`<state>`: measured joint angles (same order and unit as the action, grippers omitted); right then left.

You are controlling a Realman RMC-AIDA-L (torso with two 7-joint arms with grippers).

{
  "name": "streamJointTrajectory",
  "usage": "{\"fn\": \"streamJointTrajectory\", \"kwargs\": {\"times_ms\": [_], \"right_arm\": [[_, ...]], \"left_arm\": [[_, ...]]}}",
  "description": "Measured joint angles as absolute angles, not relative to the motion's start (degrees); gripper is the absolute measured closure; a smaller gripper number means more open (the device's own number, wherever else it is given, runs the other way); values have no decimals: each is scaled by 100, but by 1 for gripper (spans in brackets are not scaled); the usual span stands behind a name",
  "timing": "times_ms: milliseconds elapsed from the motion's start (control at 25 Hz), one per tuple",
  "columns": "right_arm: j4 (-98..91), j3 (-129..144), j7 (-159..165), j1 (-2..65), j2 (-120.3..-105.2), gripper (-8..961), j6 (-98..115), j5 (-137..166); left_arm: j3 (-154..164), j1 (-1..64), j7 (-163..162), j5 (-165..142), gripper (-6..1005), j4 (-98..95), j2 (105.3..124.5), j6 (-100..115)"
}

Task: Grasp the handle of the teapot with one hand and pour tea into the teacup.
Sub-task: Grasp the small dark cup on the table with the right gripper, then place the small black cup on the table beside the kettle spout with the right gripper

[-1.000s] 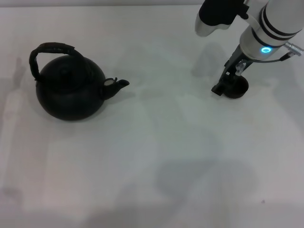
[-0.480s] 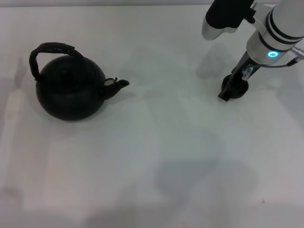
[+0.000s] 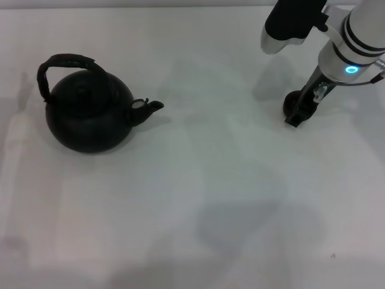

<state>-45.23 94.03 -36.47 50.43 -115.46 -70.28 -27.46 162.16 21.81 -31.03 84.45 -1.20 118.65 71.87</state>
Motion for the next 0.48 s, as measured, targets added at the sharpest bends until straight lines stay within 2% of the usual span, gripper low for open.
{"fn": "streamJointTrajectory", "kwargs": {"times_ms": [120,480], "right_arm": [[-4642,9404,-3654,5042,-11543,219,-7086,-2743],[-5826,9700,-3946,5053,-11607,217,-7518,-3352]], "left_arm": [[16216,2180,-3103,8446,122,-115,11865,7183],[16216,2238,-3103,8446,121,-62,11863,7180]]}}
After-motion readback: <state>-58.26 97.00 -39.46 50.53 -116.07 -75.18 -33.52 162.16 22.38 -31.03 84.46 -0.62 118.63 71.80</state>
